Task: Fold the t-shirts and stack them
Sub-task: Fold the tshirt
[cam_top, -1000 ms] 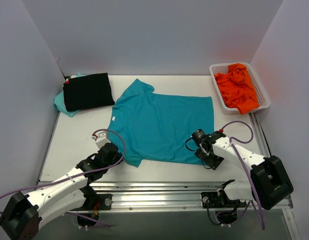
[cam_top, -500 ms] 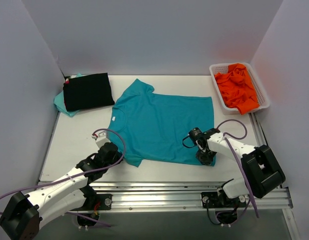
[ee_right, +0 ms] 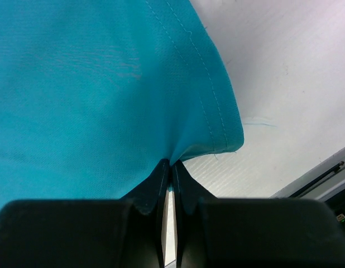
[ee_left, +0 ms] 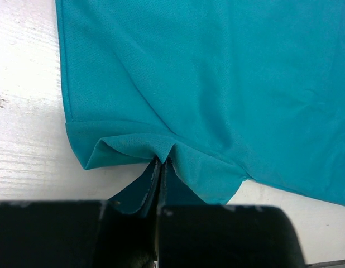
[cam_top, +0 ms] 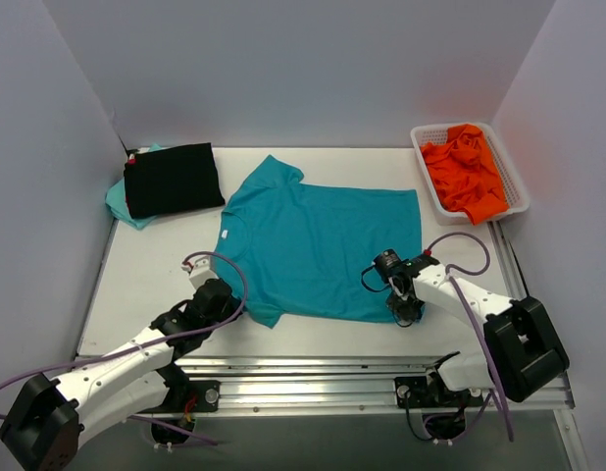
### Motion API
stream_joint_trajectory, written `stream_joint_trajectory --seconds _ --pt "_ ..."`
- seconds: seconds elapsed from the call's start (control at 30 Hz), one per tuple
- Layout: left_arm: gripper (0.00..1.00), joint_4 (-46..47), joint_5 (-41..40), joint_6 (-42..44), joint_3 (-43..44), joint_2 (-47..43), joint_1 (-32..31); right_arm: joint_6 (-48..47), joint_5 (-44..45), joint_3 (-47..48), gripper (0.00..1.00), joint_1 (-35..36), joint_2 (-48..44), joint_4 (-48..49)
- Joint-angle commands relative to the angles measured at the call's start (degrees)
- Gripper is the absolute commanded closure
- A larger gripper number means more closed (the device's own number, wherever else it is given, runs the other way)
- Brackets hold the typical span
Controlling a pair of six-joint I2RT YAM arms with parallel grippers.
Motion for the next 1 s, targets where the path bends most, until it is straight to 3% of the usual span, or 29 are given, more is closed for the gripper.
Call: stream_joint_trajectory --seconds 0.0,0.43,0.73,0.97 --pt "0.98 1.77 1.91 1.55 1.73 0.27 0.32 0.6 5.76 0.68 1.0 1.67 -5.33 -2.7" --pt "0.98 -8.17 2.27 1.11 4.82 -9.13 -0.29 0.24 9.63 -4.51 1.0 2.11 -14.56 4.43" --pt "0.98 -6.22 2.89 3.13 7.62 -2.2 -0.29 1.73 11.21 -5.83 1.0 2.73 -17.37 4.17" --pt "0.98 -6.14 2.62 3.39 8.07 -2.54 -0.29 2.44 11.03 -5.66 1.0 3.43 -19.05 3.91"
